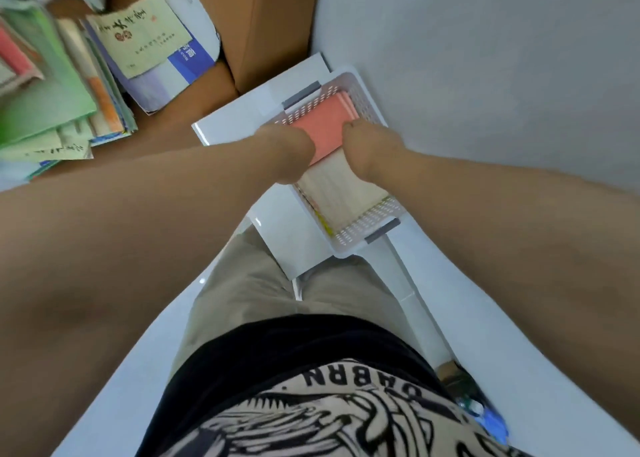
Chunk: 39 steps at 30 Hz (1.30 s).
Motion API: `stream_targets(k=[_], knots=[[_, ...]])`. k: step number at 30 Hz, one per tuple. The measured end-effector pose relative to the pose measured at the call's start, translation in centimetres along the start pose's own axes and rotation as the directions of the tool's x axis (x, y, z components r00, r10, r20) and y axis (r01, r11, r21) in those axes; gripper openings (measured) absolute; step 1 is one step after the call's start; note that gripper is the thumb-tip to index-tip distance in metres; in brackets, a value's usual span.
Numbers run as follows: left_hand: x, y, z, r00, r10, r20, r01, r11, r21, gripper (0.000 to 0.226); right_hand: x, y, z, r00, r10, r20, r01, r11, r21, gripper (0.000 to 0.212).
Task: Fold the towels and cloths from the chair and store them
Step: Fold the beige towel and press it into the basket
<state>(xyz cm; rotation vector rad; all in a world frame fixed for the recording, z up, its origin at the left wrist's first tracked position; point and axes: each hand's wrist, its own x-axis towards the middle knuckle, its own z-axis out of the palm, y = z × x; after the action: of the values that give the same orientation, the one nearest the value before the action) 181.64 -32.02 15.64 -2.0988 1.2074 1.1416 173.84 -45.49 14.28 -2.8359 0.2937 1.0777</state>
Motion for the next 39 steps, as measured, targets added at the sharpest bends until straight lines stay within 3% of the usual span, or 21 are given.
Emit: stream_targets(k=[4, 9, 13, 16, 21, 23, 28, 33, 39], knots=[[-3.6, 0.2, -1.0, 0.985, 0.032, -0.168, -0.062, 0.982, -0.178, 0.002, -4.5, -0.4, 0.9, 0.981, 0.192, 0.021, -0.190, 0.936, 0.297, 0.035], [-5.6, 1.3, -0.3, 0.934, 0.088, -0.347, -0.201, 0.930, -0.307, 0.021, -11.0, -1.4, 2.0, 0.882, 0.441, 0.165, -0.428, 0.606, 0.670, 0.040], [-7.3, 3.9, 0.6, 0.899, 0.313, -0.307, -0.363, 0.924, -0.121, 0.018, -17.2, -3.0, 3.5, 0.760, 0.606, 0.236, -0.509, 0.328, 0.796, 0.023], [-9.0, 7.0, 1.1, 0.844, 0.493, -0.209, -0.501, 0.865, 0.020, 0.018, -22.7, -5.4, 5.2, 0.664, 0.677, 0.316, -0.503, 0.091, 0.860, 0.033], [-13.5, 14.9, 2.5, 0.768, 0.628, -0.125, -0.622, 0.778, 0.084, 0.020, -31.9, -9.9, 11.5, 0.437, 0.784, 0.441, -0.371, -0.290, 0.882, 0.035], [-15.4, 18.5, 4.2, 0.773, 0.629, -0.085, -0.633, 0.774, -0.024, 0.018, -35.4, -11.7, 14.5, 0.351, 0.789, 0.504, -0.292, -0.419, 0.860, 0.037], [-21.1, 27.3, 11.5, 0.794, 0.606, 0.050, -0.591, 0.788, -0.174, 0.012, -44.1, -17.1, 23.3, 0.197, 0.716, 0.669, 0.101, -0.694, 0.713, 0.036], [-27.9, 37.3, 22.6, 0.766, 0.634, 0.107, -0.606, 0.768, -0.207, 0.011, -54.9, -22.2, 32.5, 0.126, 0.639, 0.759, 0.410, -0.730, 0.547, 0.031], [-38.1, 50.0, 35.1, 0.776, 0.619, 0.121, -0.511, 0.729, -0.454, 0.008, -71.5, -26.8, 42.6, 0.090, 0.631, 0.770, 0.464, -0.711, 0.528, 0.025]])
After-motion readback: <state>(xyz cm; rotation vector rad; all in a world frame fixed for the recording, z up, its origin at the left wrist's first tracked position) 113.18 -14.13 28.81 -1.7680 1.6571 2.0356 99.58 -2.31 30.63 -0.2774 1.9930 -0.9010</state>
